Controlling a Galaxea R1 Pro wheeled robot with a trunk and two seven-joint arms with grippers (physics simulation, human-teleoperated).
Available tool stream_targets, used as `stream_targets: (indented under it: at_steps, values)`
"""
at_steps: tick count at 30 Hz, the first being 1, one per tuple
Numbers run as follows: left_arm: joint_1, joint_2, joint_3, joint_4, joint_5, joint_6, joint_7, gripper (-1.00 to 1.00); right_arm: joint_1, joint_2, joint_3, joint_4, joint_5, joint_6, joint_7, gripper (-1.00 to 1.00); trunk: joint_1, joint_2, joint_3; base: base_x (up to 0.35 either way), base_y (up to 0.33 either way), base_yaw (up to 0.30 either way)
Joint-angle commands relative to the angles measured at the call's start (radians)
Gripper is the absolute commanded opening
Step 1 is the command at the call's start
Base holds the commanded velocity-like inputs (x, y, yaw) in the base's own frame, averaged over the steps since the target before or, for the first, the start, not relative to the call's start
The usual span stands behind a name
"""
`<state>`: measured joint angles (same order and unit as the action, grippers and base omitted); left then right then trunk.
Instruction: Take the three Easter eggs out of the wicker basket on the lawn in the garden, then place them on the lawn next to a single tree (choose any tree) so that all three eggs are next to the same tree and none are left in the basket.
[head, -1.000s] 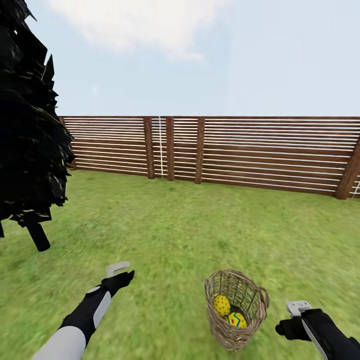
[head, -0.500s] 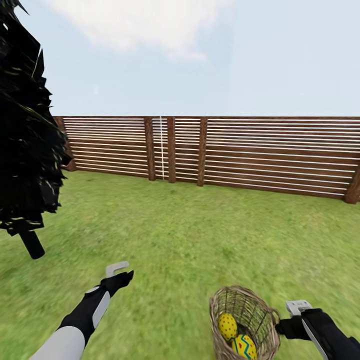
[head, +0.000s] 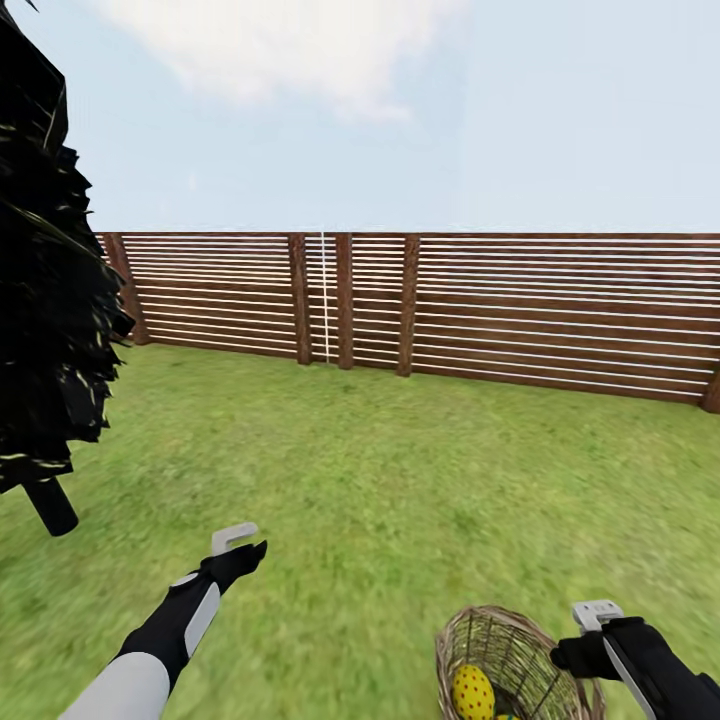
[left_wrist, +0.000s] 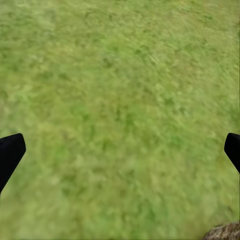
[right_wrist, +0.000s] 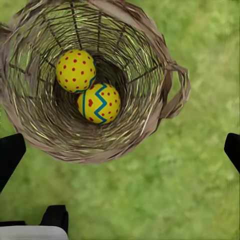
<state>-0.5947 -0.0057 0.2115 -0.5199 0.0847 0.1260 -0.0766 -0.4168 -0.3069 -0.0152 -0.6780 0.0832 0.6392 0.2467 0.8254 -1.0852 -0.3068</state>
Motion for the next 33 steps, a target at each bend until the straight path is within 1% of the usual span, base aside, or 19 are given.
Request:
stream_targets:
  at_steps: [1,7,18,24,33]
  values:
    - [0.000,-0.001,0.006,-0.002,0.009,0.008,-0.006,1.00,0.000,0.000,-0.002,-0.002,0.009,0.004,0.007,1.00,0.000,-0.001,-0.001,0.062,0.029,0.000]
    - [0.000,0.000,0.005,0.000,0.009,0.007,-0.006,1.00,0.000,0.001,-0.002,-0.001,0.009,0.004,0.007,1.00,0.000,-0.001,-0.001,0.015,0.066,0.000]
    - [0.000,0.000,0.005,0.001,0.007,0.007,-0.005,1.00,0.000,0.000,-0.002,-0.001,0.009,0.004,0.007,1.00,0.000,-0.001,-0.001,0.000,0.301,0.000]
    - [0.000,-0.003,0.001,0.000,0.007,0.007,-0.006,1.00,0.000,-0.001,-0.003,-0.001,0.009,0.004,0.007,1.00,0.000,-0.001,-0.001,0.014,0.056,0.000]
    - [0.000,-0.005,-0.001,0.005,0.006,0.007,-0.005,1.00,0.000,-0.001,-0.005,-0.004,0.009,0.004,0.007,1.00,0.000,-0.001,-0.001,0.289,0.002,0.000]
